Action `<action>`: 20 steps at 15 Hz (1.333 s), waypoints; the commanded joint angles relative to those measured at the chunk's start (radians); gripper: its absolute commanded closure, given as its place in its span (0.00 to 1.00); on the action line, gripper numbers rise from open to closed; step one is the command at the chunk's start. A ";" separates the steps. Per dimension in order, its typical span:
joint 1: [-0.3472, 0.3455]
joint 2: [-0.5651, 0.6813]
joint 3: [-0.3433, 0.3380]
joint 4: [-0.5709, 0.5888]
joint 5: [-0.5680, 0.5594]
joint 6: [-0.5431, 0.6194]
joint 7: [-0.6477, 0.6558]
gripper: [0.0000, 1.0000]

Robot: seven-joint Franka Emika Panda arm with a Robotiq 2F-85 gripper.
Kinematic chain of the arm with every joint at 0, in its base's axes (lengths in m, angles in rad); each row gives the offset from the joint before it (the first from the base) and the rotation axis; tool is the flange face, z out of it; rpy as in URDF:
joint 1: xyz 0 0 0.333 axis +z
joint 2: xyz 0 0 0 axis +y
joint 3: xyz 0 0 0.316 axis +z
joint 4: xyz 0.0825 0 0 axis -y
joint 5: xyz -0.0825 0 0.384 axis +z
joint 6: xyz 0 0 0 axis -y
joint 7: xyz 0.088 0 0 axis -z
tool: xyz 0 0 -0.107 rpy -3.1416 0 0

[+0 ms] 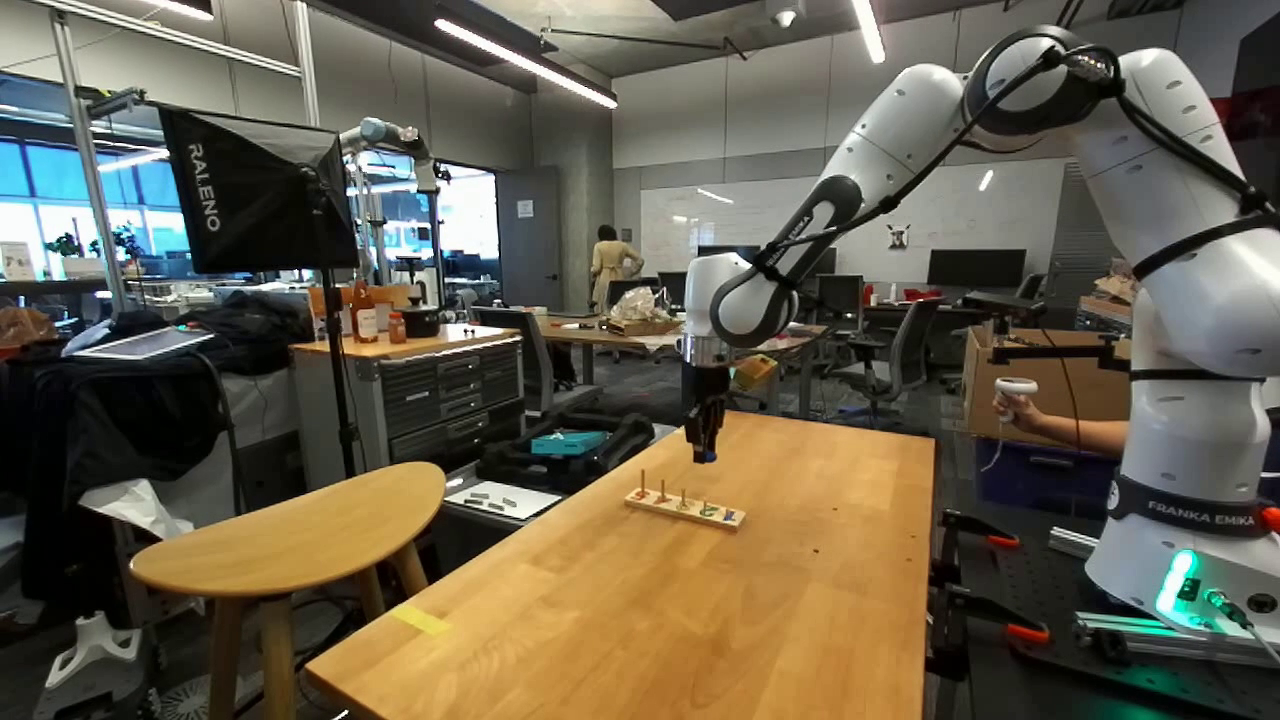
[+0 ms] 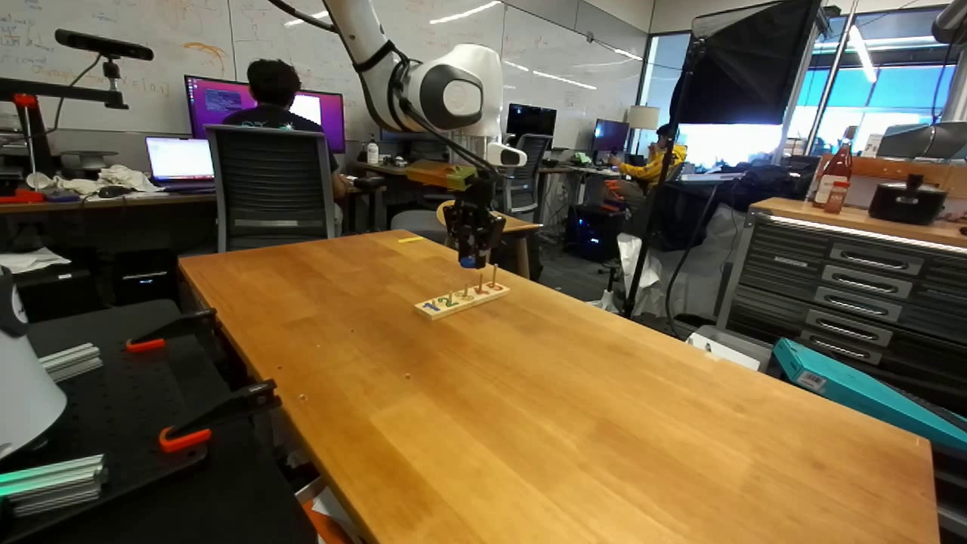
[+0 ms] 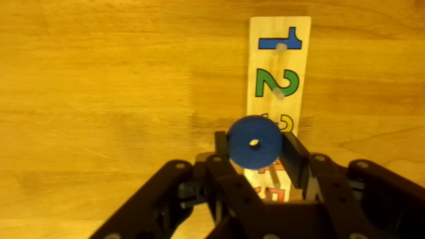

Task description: Detach the blue disc from the wooden rack and put it on the table

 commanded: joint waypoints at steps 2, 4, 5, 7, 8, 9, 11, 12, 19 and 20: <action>-0.040 0.025 -0.048 0.040 -0.016 -0.030 0.033 0.81; -0.050 0.061 -0.072 0.048 -0.031 -0.023 0.043 0.81; -0.058 0.084 -0.079 0.063 -0.031 -0.028 0.042 0.81; -0.064 0.124 -0.093 0.073 -0.038 -0.027 0.046 0.81; -0.067 0.143 -0.096 0.078 -0.038 -0.027 0.046 0.81; -0.071 0.157 -0.096 0.086 -0.034 -0.033 0.045 0.77; -0.073 0.176 -0.092 0.094 -0.026 -0.050 0.049 0.39; -0.074 0.169 -0.085 0.088 -0.021 -0.061 0.043 0.31; -0.072 -0.100 0.047 -0.023 0.051 -0.227 -0.048 0.00; -0.073 -0.144 0.064 -0.030 0.067 -0.263 -0.069 0.00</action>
